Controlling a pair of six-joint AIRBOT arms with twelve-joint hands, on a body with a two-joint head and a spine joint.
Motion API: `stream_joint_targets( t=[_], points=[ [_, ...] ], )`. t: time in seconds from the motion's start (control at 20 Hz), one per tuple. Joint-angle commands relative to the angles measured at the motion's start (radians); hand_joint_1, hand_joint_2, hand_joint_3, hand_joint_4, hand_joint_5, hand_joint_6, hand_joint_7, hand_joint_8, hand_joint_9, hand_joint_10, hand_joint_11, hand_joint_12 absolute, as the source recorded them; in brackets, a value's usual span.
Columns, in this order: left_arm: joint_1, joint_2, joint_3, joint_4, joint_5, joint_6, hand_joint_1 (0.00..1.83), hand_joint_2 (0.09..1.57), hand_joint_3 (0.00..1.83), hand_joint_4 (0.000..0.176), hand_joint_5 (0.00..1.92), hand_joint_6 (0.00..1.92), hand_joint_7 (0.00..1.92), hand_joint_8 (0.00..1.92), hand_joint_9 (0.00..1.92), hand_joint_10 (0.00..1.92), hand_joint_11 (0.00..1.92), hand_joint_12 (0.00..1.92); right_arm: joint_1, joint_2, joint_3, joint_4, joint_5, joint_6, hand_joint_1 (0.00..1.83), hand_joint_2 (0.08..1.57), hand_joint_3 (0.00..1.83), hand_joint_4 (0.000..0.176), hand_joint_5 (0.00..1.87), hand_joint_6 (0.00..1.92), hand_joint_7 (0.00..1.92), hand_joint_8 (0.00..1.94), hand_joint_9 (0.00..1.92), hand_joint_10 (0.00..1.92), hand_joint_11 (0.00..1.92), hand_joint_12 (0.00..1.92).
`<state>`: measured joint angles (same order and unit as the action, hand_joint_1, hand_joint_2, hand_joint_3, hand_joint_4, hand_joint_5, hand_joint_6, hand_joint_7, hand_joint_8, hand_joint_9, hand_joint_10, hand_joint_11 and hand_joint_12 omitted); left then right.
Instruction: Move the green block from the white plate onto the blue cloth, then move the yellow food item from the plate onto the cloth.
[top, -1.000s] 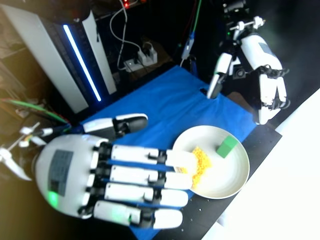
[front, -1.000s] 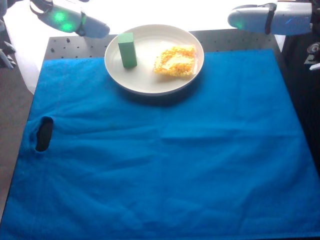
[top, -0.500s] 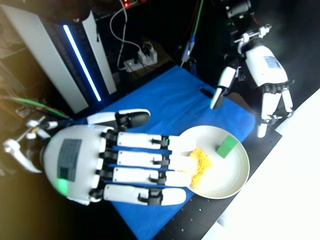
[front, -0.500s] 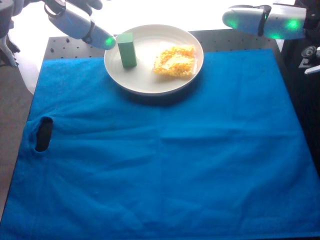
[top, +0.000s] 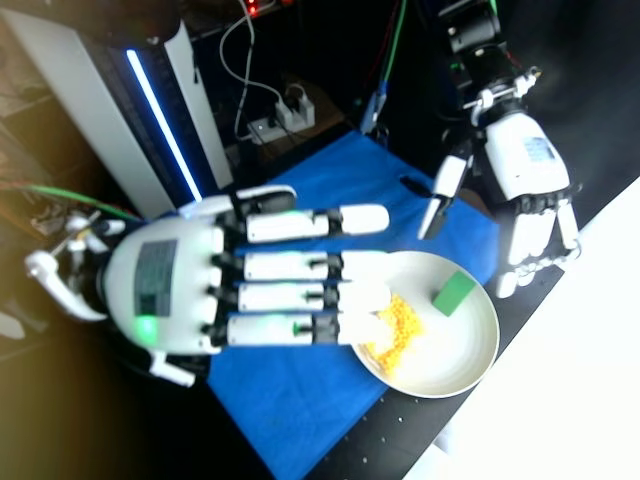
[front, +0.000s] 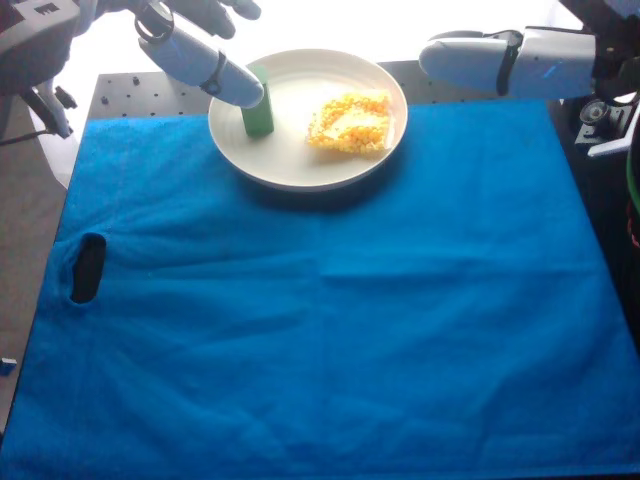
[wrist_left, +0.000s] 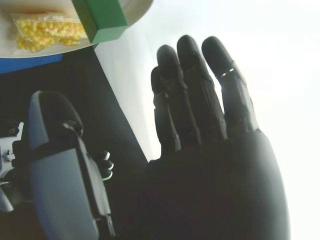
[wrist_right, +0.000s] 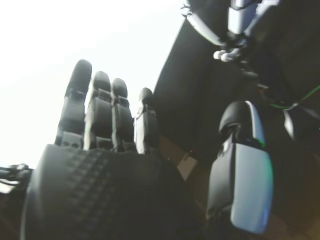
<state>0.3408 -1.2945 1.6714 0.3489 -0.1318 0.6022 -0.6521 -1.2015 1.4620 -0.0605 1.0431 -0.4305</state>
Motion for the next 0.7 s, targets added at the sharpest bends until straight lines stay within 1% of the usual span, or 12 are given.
stream_joint_targets(
  t=[0.0, 0.1, 0.15, 0.2, 0.25, 0.3, 0.35, 0.4, 0.45, 0.5, 0.6, 0.65],
  points=[
    [-0.006, -0.003, 0.008, -0.005, -0.097, -0.003, 0.8, 0.83, 0.0, 0.0, 0.52, 0.0, 0.78, 0.0, 0.77, 0.03, 0.32, 1.17, 0.015, 0.0, 0.0, 0.031, 0.121, 0.005, 0.55, 1.01, 0.0, 0.104, 0.24, 0.0, 0.18, 0.01, 0.18, 0.0, 0.0, 0.59],
    [0.003, -0.011, 0.011, -0.005, -0.096, -0.003, 0.78, 0.85, 0.01, 0.0, 0.56, 0.01, 0.8, 0.01, 0.73, 0.01, 0.22, 1.12, 0.015, 0.0, -0.003, 0.031, 0.122, 0.005, 0.56, 1.03, 0.01, 0.095, 0.25, 0.0, 0.17, 0.0, 0.16, 0.0, 0.0, 0.59],
    [0.008, -0.017, 0.015, -0.005, -0.096, -0.003, 0.78, 0.87, 0.0, 0.0, 0.57, 0.01, 0.8, 0.0, 0.68, 0.0, 0.11, 1.13, 0.015, 0.0, -0.004, 0.031, 0.122, 0.005, 0.58, 1.01, 0.0, 0.088, 0.26, 0.01, 0.18, 0.01, 0.17, 0.01, 0.0, 0.59],
    [0.011, -0.024, 0.02, -0.005, -0.096, -0.003, 0.79, 0.89, 0.01, 0.0, 0.56, 0.0, 0.78, 0.0, 0.66, 0.0, 0.07, 1.13, 0.015, 0.0, -0.006, 0.031, 0.123, 0.005, 0.58, 0.99, 0.0, 0.084, 0.26, 0.0, 0.21, 0.01, 0.2, 0.01, 0.0, 0.65],
    [0.016, -0.029, 0.024, -0.005, -0.096, -0.003, 0.79, 0.91, 0.01, 0.0, 0.55, 0.0, 0.77, 0.0, 0.63, 0.0, 0.04, 1.12, 0.015, 0.0, -0.007, 0.031, 0.123, 0.005, 0.58, 0.98, 0.0, 0.088, 0.26, 0.0, 0.22, 0.0, 0.21, 0.01, 0.0, 0.69],
    [0.019, -0.036, 0.03, -0.005, -0.098, -0.003, 0.8, 0.91, 0.01, 0.0, 0.58, 0.01, 0.79, 0.01, 0.62, 0.0, 0.01, 1.15, 0.015, -0.001, -0.008, 0.031, 0.124, 0.005, 0.57, 0.98, 0.0, 0.095, 0.26, 0.0, 0.2, 0.0, 0.19, 0.01, 0.0, 0.63],
    [0.02, -0.045, 0.037, -0.005, -0.101, -0.003, 0.79, 0.89, 0.0, 0.0, 0.59, 0.01, 0.78, 0.0, 0.6, 0.0, 0.0, 1.16, 0.015, -0.003, -0.009, 0.031, 0.126, 0.005, 0.55, 1.01, 0.0, 0.096, 0.25, 0.0, 0.24, 0.01, 0.21, 0.01, 0.0, 0.76],
    [0.021, -0.052, 0.041, -0.005, -0.102, -0.003, 0.79, 0.89, 0.0, 0.0, 0.59, 0.01, 0.78, 0.0, 0.6, 0.0, 0.0, 1.16, 0.015, -0.003, -0.01, 0.031, 0.129, 0.005, 0.55, 1.01, 0.0, 0.096, 0.25, 0.0, 0.24, 0.01, 0.21, 0.01, 0.0, 0.76],
    [0.021, -0.06, 0.049, -0.005, -0.102, -0.003, 0.81, 0.88, 0.0, 0.0, 0.58, 0.0, 0.77, 0.0, 0.61, 0.0, 0.07, 1.14, 0.015, -0.004, -0.011, 0.031, 0.13, 0.005, 0.57, 0.99, 0.0, 0.109, 0.27, 0.0, 0.26, 0.0, 0.22, 0.01, 0.0, 0.74],
    [0.022, -0.067, 0.055, -0.002, -0.102, -0.003, 0.88, 0.87, 0.0, 0.0, 0.58, 0.0, 0.79, 0.0, 0.76, 0.03, 0.44, 1.12, 0.015, -0.004, -0.011, 0.031, 0.132, 0.005, 0.56, 1.01, 0.0, 0.078, 0.26, 0.0, 0.26, 0.0, 0.24, 0.0, 0.0, 0.74],
    [0.023, -0.072, 0.06, 0.002, -0.102, -0.003, 0.91, 0.86, 0.0, 0.0, 0.6, 0.0, 0.78, 0.0, 0.76, 0.02, 0.43, 1.15, 0.015, -0.005, -0.012, 0.03, 0.137, 0.005, 0.57, 1.0, 0.0, 0.073, 0.25, 0.0, 0.24, 0.0, 0.22, 0.0, 0.0, 0.67],
    [0.026, -0.075, 0.069, 0.008, -0.096, -0.003, 0.92, 0.87, 0.0, 0.0, 0.62, 0.0, 0.79, 0.0, 0.76, 0.01, 0.28, 1.25, 0.016, -0.008, -0.015, 0.027, 0.138, 0.005, 0.56, 0.99, 0.0, 0.081, 0.25, 0.0, 0.2, 0.0, 0.19, 0.0, 0.0, 0.69]
  ],
)
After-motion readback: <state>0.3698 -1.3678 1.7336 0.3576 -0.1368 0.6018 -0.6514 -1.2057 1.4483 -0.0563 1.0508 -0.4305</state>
